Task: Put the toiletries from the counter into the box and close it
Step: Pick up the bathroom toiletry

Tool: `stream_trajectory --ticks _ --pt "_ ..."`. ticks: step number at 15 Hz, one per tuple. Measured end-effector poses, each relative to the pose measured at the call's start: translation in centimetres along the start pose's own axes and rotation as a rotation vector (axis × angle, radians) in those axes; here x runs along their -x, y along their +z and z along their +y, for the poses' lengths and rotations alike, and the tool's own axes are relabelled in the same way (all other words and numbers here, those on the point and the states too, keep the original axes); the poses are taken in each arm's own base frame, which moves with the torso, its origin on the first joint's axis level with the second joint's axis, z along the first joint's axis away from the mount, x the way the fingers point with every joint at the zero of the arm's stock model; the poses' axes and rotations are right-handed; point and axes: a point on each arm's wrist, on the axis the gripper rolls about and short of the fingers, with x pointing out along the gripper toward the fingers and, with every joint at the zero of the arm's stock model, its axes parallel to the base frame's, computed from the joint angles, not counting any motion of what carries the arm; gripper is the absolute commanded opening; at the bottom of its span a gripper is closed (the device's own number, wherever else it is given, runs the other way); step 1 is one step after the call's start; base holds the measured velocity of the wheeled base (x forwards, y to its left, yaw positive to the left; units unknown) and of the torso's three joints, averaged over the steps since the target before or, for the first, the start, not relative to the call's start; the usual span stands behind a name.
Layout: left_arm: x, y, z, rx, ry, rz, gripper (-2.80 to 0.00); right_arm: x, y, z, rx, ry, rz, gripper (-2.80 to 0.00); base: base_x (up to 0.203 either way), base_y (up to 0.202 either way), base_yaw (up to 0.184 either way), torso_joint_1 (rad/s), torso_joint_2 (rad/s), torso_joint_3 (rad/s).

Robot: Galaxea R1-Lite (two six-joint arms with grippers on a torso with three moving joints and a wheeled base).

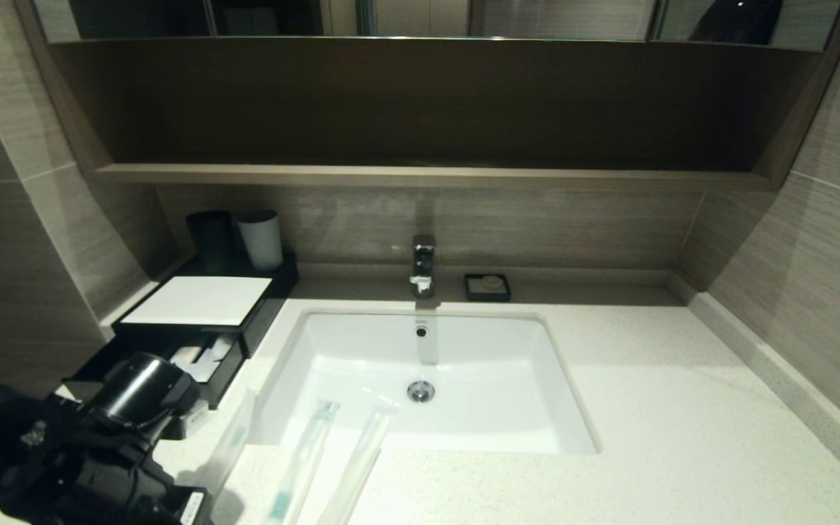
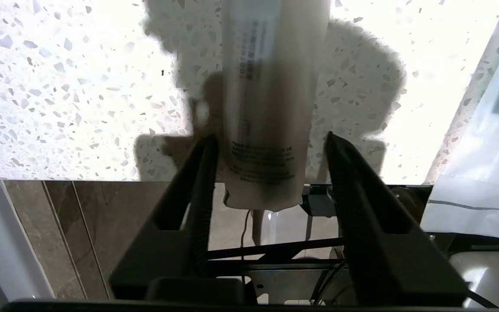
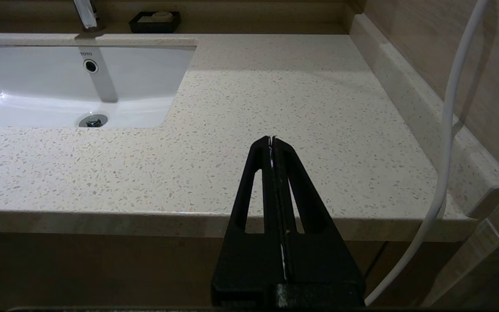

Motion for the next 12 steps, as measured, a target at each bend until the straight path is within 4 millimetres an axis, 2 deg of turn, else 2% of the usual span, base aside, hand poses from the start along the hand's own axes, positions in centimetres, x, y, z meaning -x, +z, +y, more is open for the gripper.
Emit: stream_trajectory --ticks 6,12 --pt "0.5 0.0 0.0 -0.004 0.001 -0.020 -2.80 0.0 0.0 0.0 0.000 0.000 0.000 -2.80 0.000 0.000 0.000 0.000 0.00 0.000" --pt "3.1 -0.2 0.2 -0.010 -0.013 -0.140 -2.80 0.0 0.0 0.0 0.000 0.000 0.000 -2.80 0.000 0.000 0.000 0.000 0.00 0.000"
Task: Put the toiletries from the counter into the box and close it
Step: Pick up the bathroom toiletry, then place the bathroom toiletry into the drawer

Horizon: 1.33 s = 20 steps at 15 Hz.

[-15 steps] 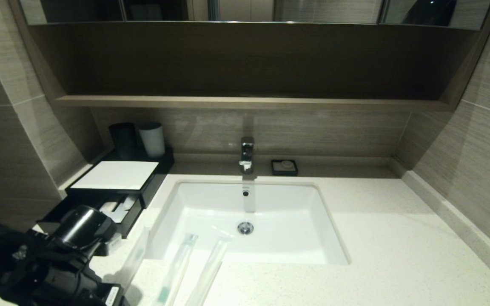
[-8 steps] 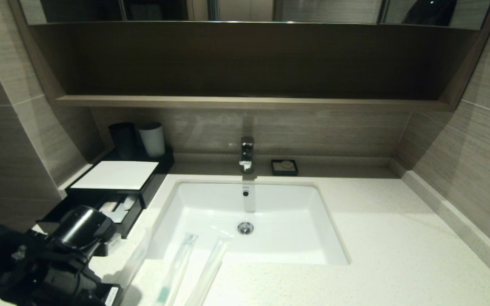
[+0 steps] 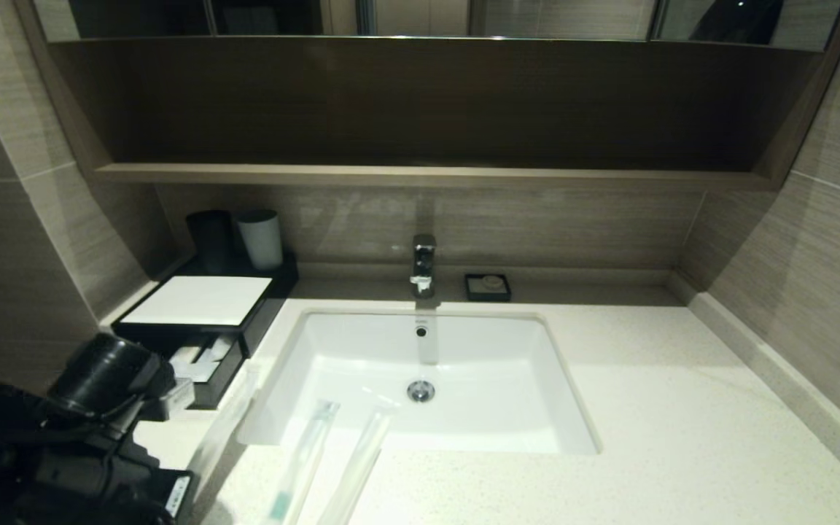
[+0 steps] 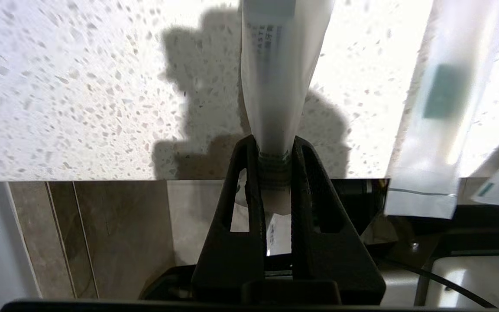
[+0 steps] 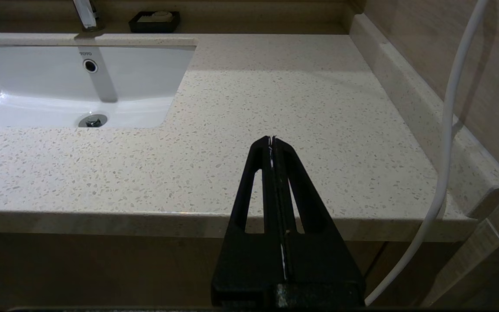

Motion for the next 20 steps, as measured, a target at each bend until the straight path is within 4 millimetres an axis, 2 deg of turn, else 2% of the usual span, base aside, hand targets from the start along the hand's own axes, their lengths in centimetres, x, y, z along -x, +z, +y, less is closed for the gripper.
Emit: stream_trajectory --ticks 4,7,10,14,20 --pt "4.3 1.7 0.5 0.020 0.003 -0.143 -2.80 0.0 0.0 0.0 0.000 0.000 0.000 -2.80 0.000 0.000 0.000 0.000 0.00 0.000" --pt "7.7 3.5 2.3 0.057 0.058 -0.237 -2.80 0.0 0.0 0.0 0.000 0.000 0.000 -2.80 0.000 0.000 0.000 0.000 0.00 0.000" --pt "9.8 4.7 4.1 0.076 0.140 -0.273 -2.80 0.0 0.0 0.0 0.000 0.000 0.000 -2.80 0.000 0.000 0.000 0.000 0.00 0.000" --pt "10.5 6.9 5.8 0.121 0.189 -0.261 -2.80 0.0 0.0 0.0 0.000 0.000 0.000 -2.80 0.000 0.000 0.000 0.000 0.00 0.000" --pt "9.6 11.0 7.2 0.141 0.219 -0.116 -2.80 0.0 0.0 0.0 0.000 0.000 0.000 -2.80 0.000 0.000 0.000 0.000 0.00 0.000"
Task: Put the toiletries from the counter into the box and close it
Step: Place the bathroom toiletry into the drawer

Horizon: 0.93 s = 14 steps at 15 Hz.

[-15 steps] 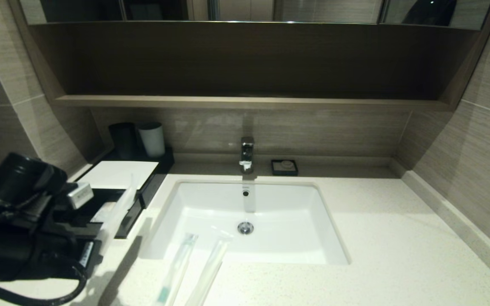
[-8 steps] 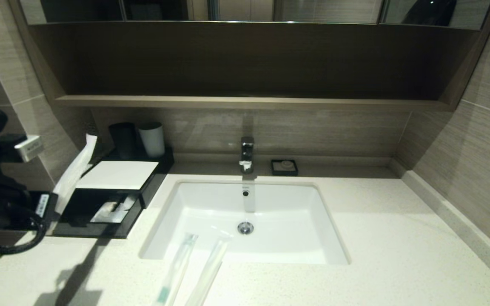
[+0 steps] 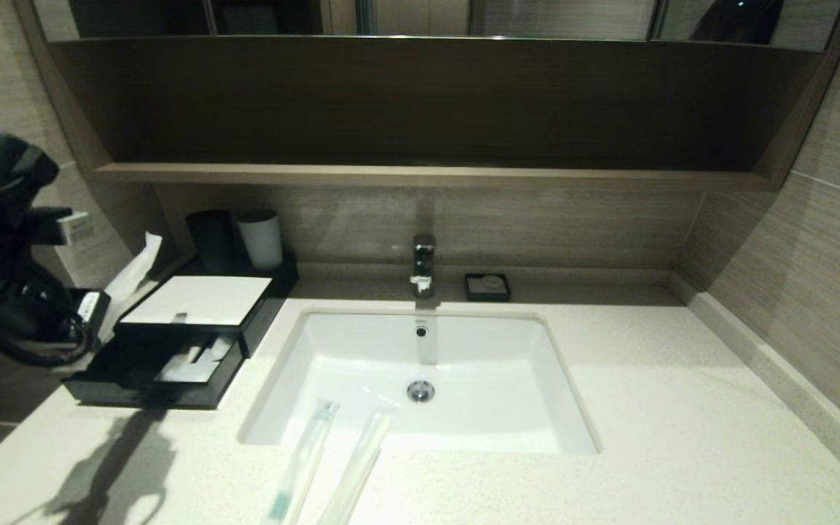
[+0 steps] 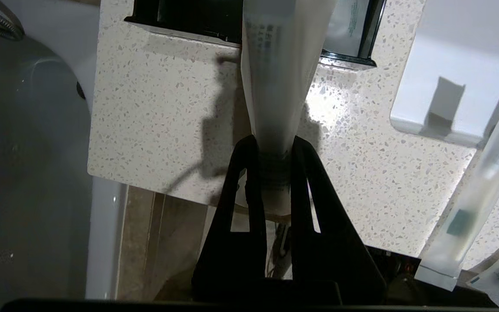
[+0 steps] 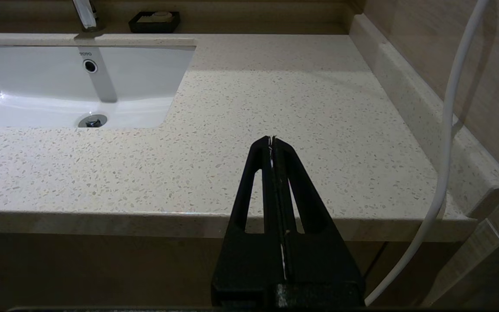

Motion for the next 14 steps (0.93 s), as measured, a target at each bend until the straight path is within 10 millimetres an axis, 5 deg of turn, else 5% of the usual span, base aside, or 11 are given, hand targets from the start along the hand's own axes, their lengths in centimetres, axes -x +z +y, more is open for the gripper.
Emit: stream_trajectory --ticks 6,14 --pt "-1.7 3.3 1.5 -0.018 0.024 0.181 -2.80 0.0 0.0 0.0 0.000 0.000 0.000 -2.80 0.000 0.000 0.000 0.000 0.00 0.000" --pt "-2.4 2.8 3.0 -0.104 0.040 0.441 -2.80 0.0 0.0 0.0 0.000 0.000 0.000 -2.80 0.000 0.000 0.000 0.000 0.00 0.000"
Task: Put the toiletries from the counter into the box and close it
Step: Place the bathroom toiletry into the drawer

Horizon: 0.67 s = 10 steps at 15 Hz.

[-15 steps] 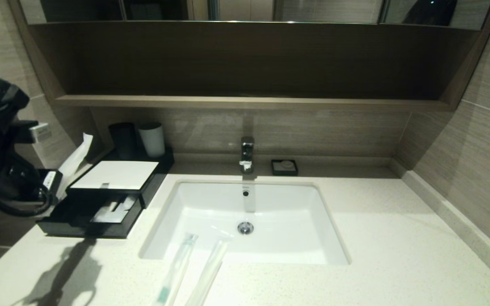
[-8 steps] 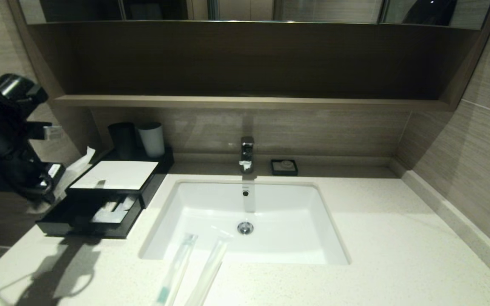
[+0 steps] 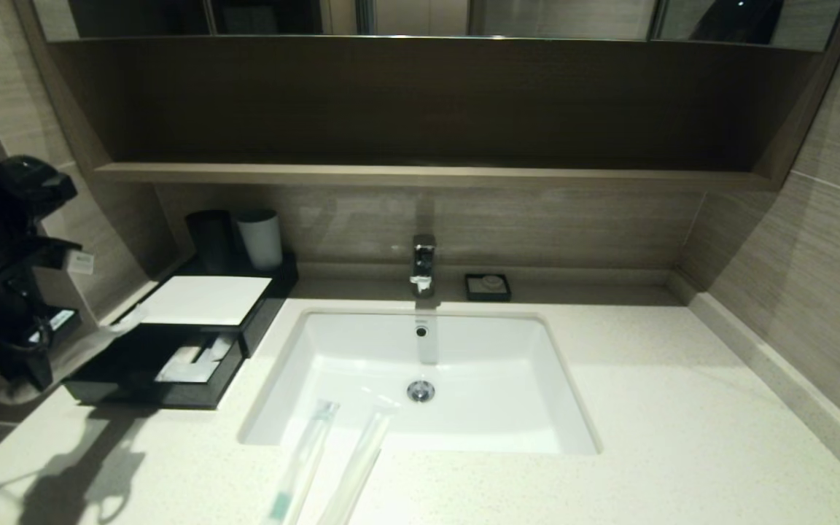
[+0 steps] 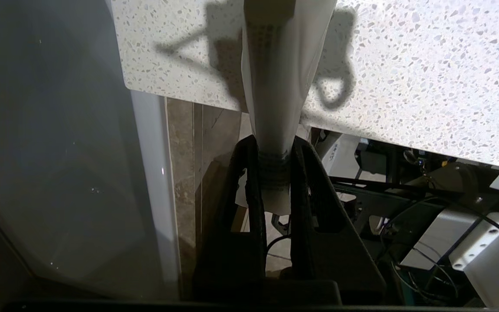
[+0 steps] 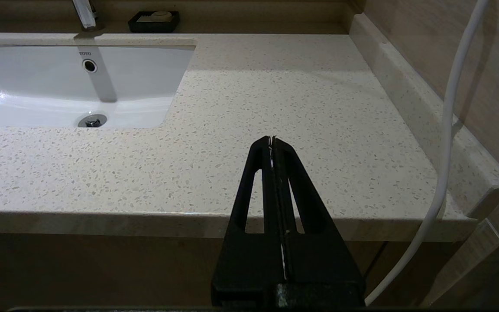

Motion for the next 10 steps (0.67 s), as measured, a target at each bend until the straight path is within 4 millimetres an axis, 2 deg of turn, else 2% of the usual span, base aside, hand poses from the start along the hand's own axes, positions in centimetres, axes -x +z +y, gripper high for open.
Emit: stream_trajectory --ticks 5,10 --pt "-1.0 0.4 0.8 -0.006 0.039 0.044 -2.80 0.0 0.0 0.0 0.000 0.000 0.000 -2.80 0.000 0.000 0.000 0.000 0.00 0.000" --pt "-2.3 1.8 1.0 -0.023 0.035 0.064 -2.80 0.0 0.0 0.0 0.000 0.000 0.000 -2.80 0.000 0.000 0.000 0.000 0.00 0.000"
